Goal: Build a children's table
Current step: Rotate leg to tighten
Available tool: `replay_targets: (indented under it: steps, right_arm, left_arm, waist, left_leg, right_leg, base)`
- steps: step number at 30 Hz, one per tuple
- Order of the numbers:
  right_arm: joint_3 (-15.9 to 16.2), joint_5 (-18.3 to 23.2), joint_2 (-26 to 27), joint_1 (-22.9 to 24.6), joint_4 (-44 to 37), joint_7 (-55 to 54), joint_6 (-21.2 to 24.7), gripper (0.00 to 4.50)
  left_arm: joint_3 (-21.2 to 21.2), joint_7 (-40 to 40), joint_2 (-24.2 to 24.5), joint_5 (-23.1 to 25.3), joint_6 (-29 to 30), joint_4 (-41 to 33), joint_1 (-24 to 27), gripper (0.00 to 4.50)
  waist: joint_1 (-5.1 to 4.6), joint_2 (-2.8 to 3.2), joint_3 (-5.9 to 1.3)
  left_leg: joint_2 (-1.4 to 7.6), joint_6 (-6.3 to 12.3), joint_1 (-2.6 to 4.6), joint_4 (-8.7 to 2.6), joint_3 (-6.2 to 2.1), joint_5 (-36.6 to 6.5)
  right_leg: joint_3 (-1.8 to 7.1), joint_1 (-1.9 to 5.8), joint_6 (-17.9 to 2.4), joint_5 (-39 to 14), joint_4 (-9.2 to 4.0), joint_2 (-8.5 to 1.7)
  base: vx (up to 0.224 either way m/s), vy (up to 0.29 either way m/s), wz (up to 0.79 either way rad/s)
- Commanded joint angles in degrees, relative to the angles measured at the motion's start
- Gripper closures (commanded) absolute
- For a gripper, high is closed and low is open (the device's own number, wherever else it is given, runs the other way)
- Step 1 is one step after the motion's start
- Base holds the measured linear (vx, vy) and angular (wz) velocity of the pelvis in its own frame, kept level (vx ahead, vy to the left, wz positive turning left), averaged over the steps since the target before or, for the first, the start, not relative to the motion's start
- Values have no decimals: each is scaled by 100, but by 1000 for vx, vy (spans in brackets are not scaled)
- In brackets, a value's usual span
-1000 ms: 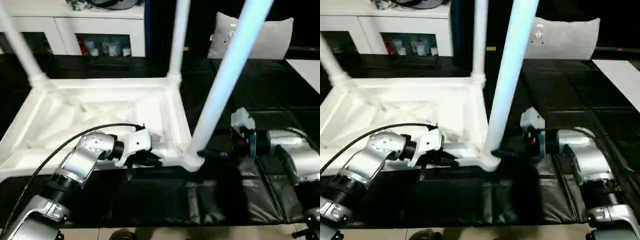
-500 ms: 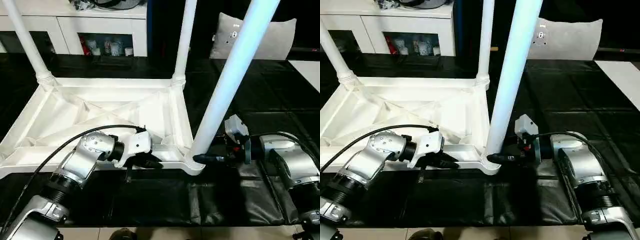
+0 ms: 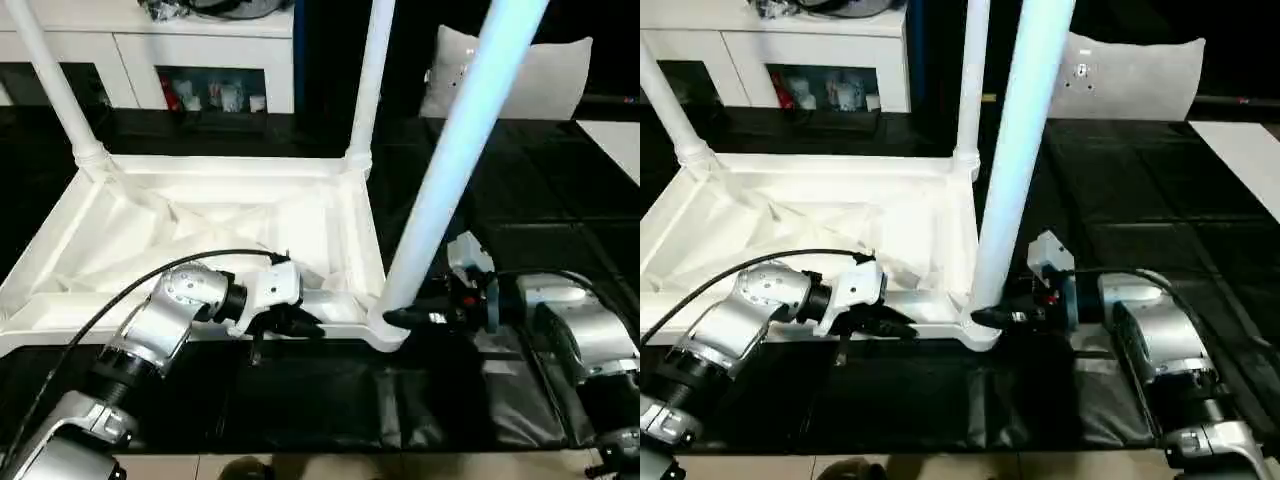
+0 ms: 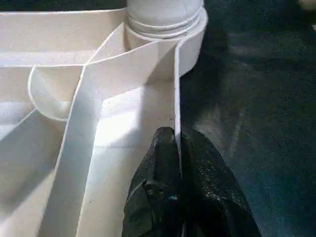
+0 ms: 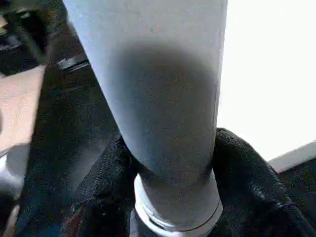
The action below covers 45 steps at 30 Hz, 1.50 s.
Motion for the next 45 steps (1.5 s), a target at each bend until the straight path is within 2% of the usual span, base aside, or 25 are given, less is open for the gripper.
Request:
replay_targets:
  steps: [1, 3, 5, 6, 8, 9, 10, 12, 13, 14, 15, 18, 21, 23, 25, 26, 28, 30, 31, 33, 34, 36, 41, 43, 45]
  right_arm:
    - [104, -50, 378, -151, -10, -673, 466, 256]
    - [5, -167, 794, -301, 65, -1496, 954, 256]
    - [-23, -333, 1086, -402, 146, -2081, 1259, 256]
    - [-23, -339, 1094, -404, 149, -2097, 1265, 256]
    - [-19, -571, 1511, -564, 328, -2868, 1500, 257]
    - [-42, -608, 1621, -604, 364, -3078, 1601, 257]
    - [-72, -664, 1738, -651, 418, -3309, 1644, 257]
    - [-160, -705, 1900, -707, 489, -3630, 1648, 257]
    - [-181, -710, 1931, -717, 495, -3707, 1650, 257]
    - [-162, -699, 1938, -723, 533, -3650, 1455, 257]
    - [-142, -729, 1960, -725, 557, -3604, 1183, 202]
    - [-145, -706, 1929, -693, 519, -3468, 1031, 183]
    - [-228, -691, 1790, -600, 375, -3285, 982, 144]
    - [-254, -689, 1714, -583, 360, -3246, 925, 139]
    - [-297, -673, 1531, -566, 377, -3136, 762, 120]
    - [-312, -638, 1317, -540, 371, -2887, 570, 97]
    - [-292, -610, 1104, -500, 319, -2567, 383, 86]
    - [-257, -576, 851, -446, 249, -2151, 172, 86]
    - [-240, -536, 696, -414, 198, -1891, 122, 72]
    - [-224, -484, 492, -376, 137, -1522, 66, 47]
    - [-188, -448, 216, -347, 97, -1078, -30, 39]
    - [-141, -424, 6, -337, 103, -743, -130, 14]
    - [-61, -388, -319, -360, 248, -174, -389, 14]
    - [-26, -278, -434, -331, 217, 149, -385, 14]
    - [47, -215, -528, -288, 164, 389, -297, 39]
  left_arm:
    - [-136, 256, -383, -129, 244, -328, -46, 450]
    - [-127, 634, -652, -67, 563, -382, -121, 450]
    - [-64, 1098, -974, 25, 791, -320, -246, 450]
    - [-62, 1112, -983, 28, 797, -317, -250, 450]
    - [54, 2035, -1565, 236, 1128, -35, -536, 450]
    - [51, 2188, -1679, 273, 1217, 1, -589, 450]
    - [49, 2322, -1798, 290, 1282, 34, -629, 450]
    - [42, 2502, -1944, 313, 1376, 66, -676, 450]
    - [39, 2544, -1969, 319, 1402, 69, -685, 450]
    - [13, 2558, -1984, 345, 1383, 74, -697, 450]
    - [-3, 2575, -2023, 417, 1384, 57, -700, 450]
    - [-9, 2510, -1949, 461, 1364, -5, -661, 450]
    - [17, 2373, -1721, 531, 1246, -23, -605, 450]
    - [8, 2287, -1627, 521, 1176, -32, -580, 450]
    - [-15, 2106, -1450, 504, 1022, -55, -524, 450]
    - [-32, 1900, -1287, 483, 864, -83, -462, 450]
    - [-41, 1702, -1151, 453, 759, -115, -408, 450]
    - [-53, 1510, -1012, 433, 676, -131, -366, 450]
    - [-61, 1399, -932, 423, 636, -134, -347, 450]
    - [-77, 1222, -820, 390, 531, -132, -326, 450]
    - [-98, 949, -654, 323, 330, -130, -300, 450]
    - [-112, 724, -527, 254, 146, -110, -287, 450]
    - [-160, 182, -274, 106, -117, -148, -243, 450]
    - [-200, -1, -187, 58, -179, -175, -221, 450]
    - [-230, -145, -107, 37, -210, -209, -187, 450]
  waist:
    - [-43, -47, -278]
    - [-138, -47, -259]
    - [-205, -46, -268]
    - [-259, -57, -273]
    - [-306, -55, -263]
    - [-309, -63, -263]
    - [-309, -71, -267]
    - [-311, -68, -270]
    - [-304, -68, -281]
    - [-303, -67, -282]
    - [-297, -61, -291]
    - [-295, -44, -288]
    - [-293, -39, -285]
    - [-291, -42, -280]
    - [-289, -45, -294]
    - [-287, -37, -292]
    - [-275, -35, -311]
    - [-256, -31, -337]
    - [-222, -36, -337]
    - [-206, -37, -334]
    - [-201, -36, -333]
    - [-154, -40, -321]
    - [-88, -36, -297]
    - [-70, -39, -300]
    - [-54, -38, -312]
  left_leg:
    - [292, 95, 133, -461, -116, -1482]
    - [287, -42, 119, -494, -159, -1674]
    - [281, -120, 124, -504, -170, -1706]
    - [270, -146, 117, -502, -173, -1672]
    - [264, -116, 120, -488, -147, -1677]
    - [238, -129, 158, -466, -146, -1725]
    - [230, -111, 156, -463, -143, -1710]
    - [241, -57, 112, -478, -153, -1580]
    - [243, -18, 126, -471, -147, -1555]
    - [242, 3, 121, -471, -143, -1531]
    - [249, 27, 110, -466, -141, -1496]
    - [245, 82, 95, -469, -134, -1433]
    - [252, 114, 98, -471, -132, -1428]
    - [255, 121, 97, -481, -139, -1488]
    - [258, 142, 91, -474, -134, -1432]
    - [261, 154, 88, -476, -136, -1393]
    - [268, 224, 85, -453, -123, -1233]
    - [267, 355, 80, -413, -101, -906]
    - [266, 436, 69, -406, -101, -799]
    - [280, 543, 93, -395, -86, -774]
    - [281, 554, 80, -396, -93, -762]
    - [298, 561, 82, -397, -90, -819]
    - [314, 406, 118, -414, -77, -1088]
    - [318, 390, 118, -416, -73, -1086]
    - [316, 419, 111, -408, -76, -1034]
  right_leg:
    - [232, 186, -1161, -1887, -490, -396]
    - [226, 185, -994, -2296, -527, -403]
    - [226, 183, -975, -2271, -526, -397]
    - [224, 185, -979, -2211, -524, -394]
    - [239, 165, -995, -2110, -548, -380]
    - [236, 147, -971, -2296, -571, -386]
    - [244, 157, -939, -2367, -593, -393]
    - [245, 176, -872, -2257, -591, -397]
    - [246, 171, -866, -2123, -587, -386]
    - [248, 175, -876, -2046, -583, -383]
    - [247, 186, -902, -1905, -572, -391]
    - [245, 197, -964, -1668, -555, -375]
    - [244, 201, -1017, -1581, -546, -380]
    - [240, 201, -987, -1677, -558, -382]
    - [244, 212, -988, -1573, -548, -386]
    - [243, 213, -1007, -1498, -540, -387]
    - [245, 226, -1099, -1142, -506, -385]
    - [236, 249, -1304, -497, -430, -366]
    - [228, 269, -1377, -282, -410, -372]
    - [230, 256, -1468, -170, -402, -370]
    - [223, 265, -1483, -176, -392, -374]
    - [220, 272, -1491, -318, -391, -378]
    - [230, 231, -1429, -845, -436, -388]
    - [235, 237, -1424, -843, -429, -388]
    - [221, 246, -1455, -728, -405, -381]
  base:
    - [0, 0, 0]
    - [0, 0, 0]
    - [0, 0, 0]
    - [0, 0, 0]
    - [0, 0, 0]
    - [0, 0, 0]
    - [0, 0, 0]
    - [0, 0, 0]
    - [0, 0, 0]
    - [0, 0, 0]
    - [0, 0, 0]
    - [0, 0, 0]
    - [0, 0, 0]
    - [0, 0, 0]
    - [0, 0, 0]
    - [0, 0, 0]
    - [0, 0, 0]
    - [0, 0, 0]
    - [0, 0, 0]
    - [0, 0, 0]
    - [0, 0, 0]
    - [0, 0, 0]
    - [0, 0, 0]
    - [0, 0, 0]
    - [0, 0, 0]
